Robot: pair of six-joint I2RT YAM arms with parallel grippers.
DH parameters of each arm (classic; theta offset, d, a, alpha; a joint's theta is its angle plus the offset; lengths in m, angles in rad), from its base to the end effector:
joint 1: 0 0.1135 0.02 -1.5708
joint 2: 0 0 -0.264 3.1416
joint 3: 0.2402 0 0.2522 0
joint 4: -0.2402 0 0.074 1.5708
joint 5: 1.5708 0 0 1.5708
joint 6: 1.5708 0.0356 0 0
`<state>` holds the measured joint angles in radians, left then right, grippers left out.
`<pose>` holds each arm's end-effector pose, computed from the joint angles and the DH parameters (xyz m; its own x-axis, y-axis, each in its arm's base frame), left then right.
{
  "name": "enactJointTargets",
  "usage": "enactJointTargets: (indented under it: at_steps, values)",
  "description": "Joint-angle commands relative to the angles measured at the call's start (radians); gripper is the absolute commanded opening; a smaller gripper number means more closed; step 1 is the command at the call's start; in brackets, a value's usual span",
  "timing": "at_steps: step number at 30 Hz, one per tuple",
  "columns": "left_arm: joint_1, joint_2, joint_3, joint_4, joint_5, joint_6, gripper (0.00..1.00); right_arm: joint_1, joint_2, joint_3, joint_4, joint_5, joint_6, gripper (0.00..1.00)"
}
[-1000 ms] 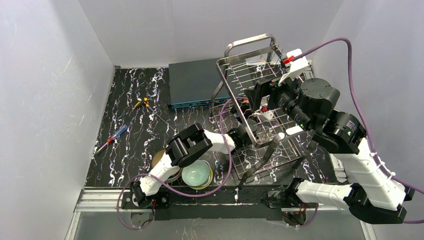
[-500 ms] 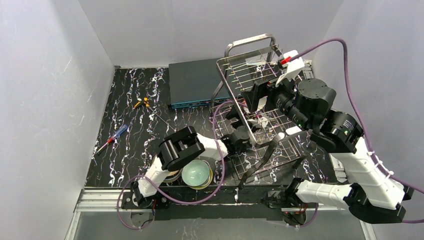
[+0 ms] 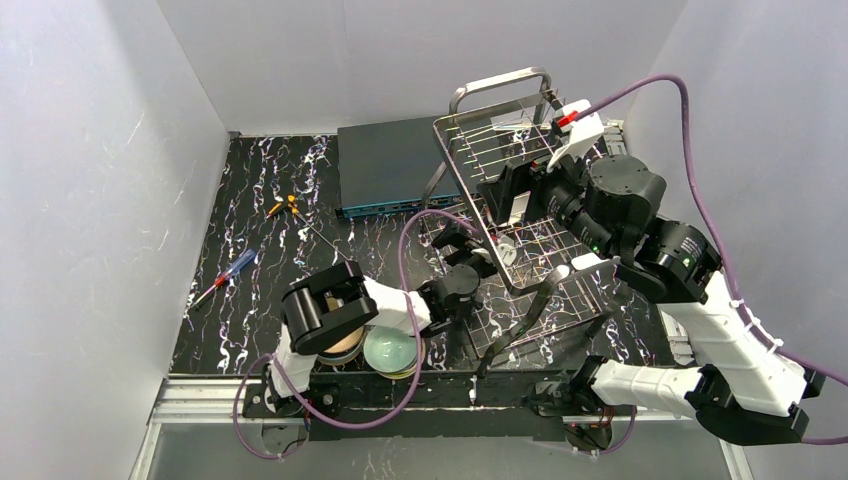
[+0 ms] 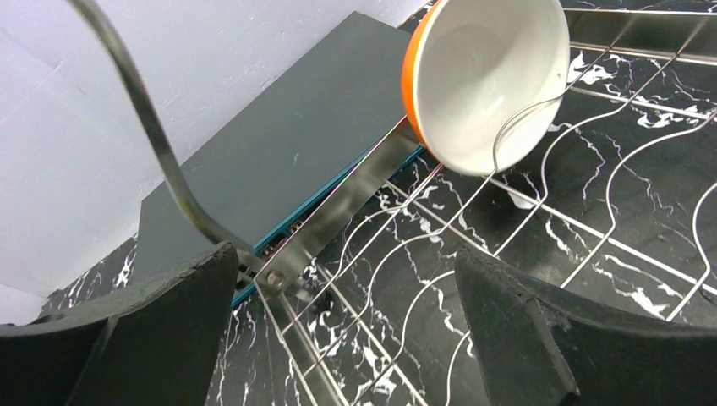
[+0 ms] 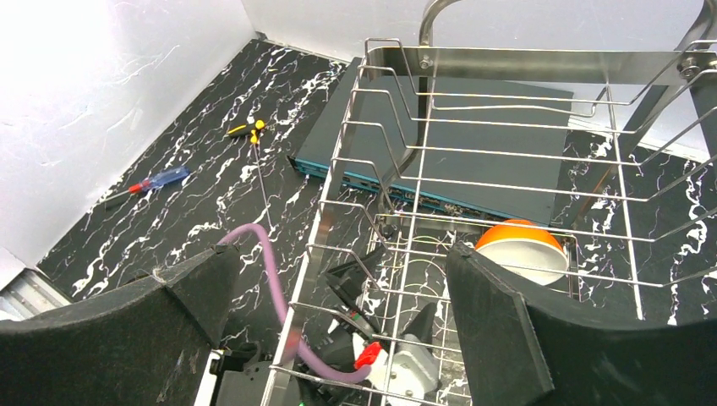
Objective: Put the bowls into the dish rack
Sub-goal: Pick up the bowl from the center of the board.
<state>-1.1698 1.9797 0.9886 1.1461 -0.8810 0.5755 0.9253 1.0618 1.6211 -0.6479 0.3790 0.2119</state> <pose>0.1833 -0.3620 0.1986 0.2075 0.3978 -0.8937 0.2092 0.8744 0.4378 0.1151 0.1309 0.5154 -0.1615 0.1104 -0.9807 -0.4976 0.8491 0.1775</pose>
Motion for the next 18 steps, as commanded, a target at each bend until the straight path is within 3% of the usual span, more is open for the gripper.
enactJointTargets:
  at_steps: [1, 12, 18]
  values:
    - [-0.023, -0.123, -0.070, 0.079, -0.030, -0.023, 0.98, 0.003, 0.001, 0.017, 0.063, -0.009, 0.017, 0.99]
    - [-0.059, -0.337, -0.263, 0.073, -0.078, -0.034, 0.98, 0.004, 0.011, 0.019, 0.076, -0.021, 0.025, 0.99]
    - [-0.061, -0.514, -0.342, -0.063, -0.093, -0.097, 0.98, 0.004, 0.022, 0.017, 0.085, -0.036, 0.029, 0.99]
